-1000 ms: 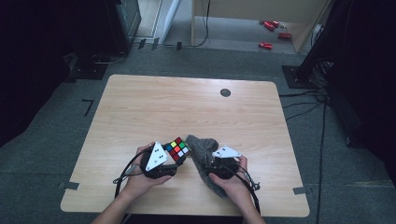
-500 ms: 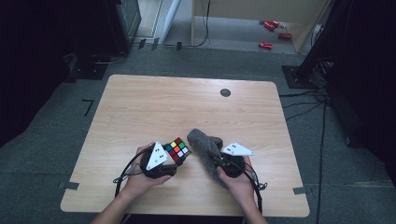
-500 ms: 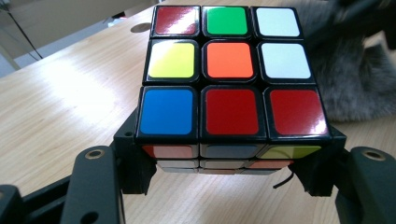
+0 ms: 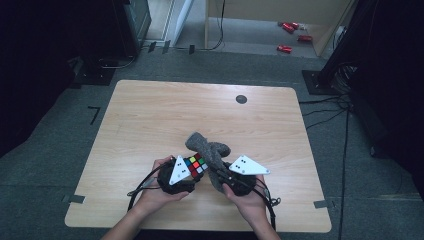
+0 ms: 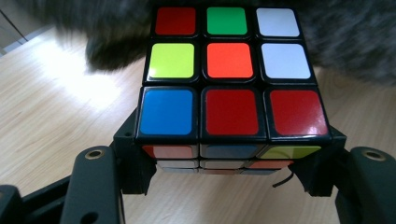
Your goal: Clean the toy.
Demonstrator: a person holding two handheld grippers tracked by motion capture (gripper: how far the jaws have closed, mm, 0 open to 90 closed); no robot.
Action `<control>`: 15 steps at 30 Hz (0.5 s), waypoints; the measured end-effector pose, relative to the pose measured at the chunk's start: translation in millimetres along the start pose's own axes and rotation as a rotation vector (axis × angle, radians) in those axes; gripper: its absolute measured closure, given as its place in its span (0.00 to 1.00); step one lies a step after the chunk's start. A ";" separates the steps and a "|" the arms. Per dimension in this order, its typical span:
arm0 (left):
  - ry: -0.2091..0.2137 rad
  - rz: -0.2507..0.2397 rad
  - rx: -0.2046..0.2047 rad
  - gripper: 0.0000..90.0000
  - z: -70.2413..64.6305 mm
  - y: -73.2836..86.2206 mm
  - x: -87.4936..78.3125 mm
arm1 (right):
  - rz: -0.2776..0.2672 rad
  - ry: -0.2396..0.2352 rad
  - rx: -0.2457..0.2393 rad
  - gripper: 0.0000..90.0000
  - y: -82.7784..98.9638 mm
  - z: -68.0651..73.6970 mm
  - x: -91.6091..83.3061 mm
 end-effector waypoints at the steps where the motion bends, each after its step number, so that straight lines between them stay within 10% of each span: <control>1: 0.000 0.010 0.009 0.39 -2.5 -0.5 0.8 | 0.009 -0.018 -0.011 0.86 0.9 6.2 4.4; 15: -0.007 0.084 -0.019 0.39 -11.6 -3.4 6.3 | 0.037 -0.123 0.009 0.89 7.7 33.0 22.2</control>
Point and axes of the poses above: each handheld gripper's, and its own axes: x roughly forward along the jaws, y roughly out of its underside, z roughly to its left, the point moved 7 cm from there along x, roughly forward along the jaws, and after that the axes turned 9 degrees about -x, right-handed, at the moved point
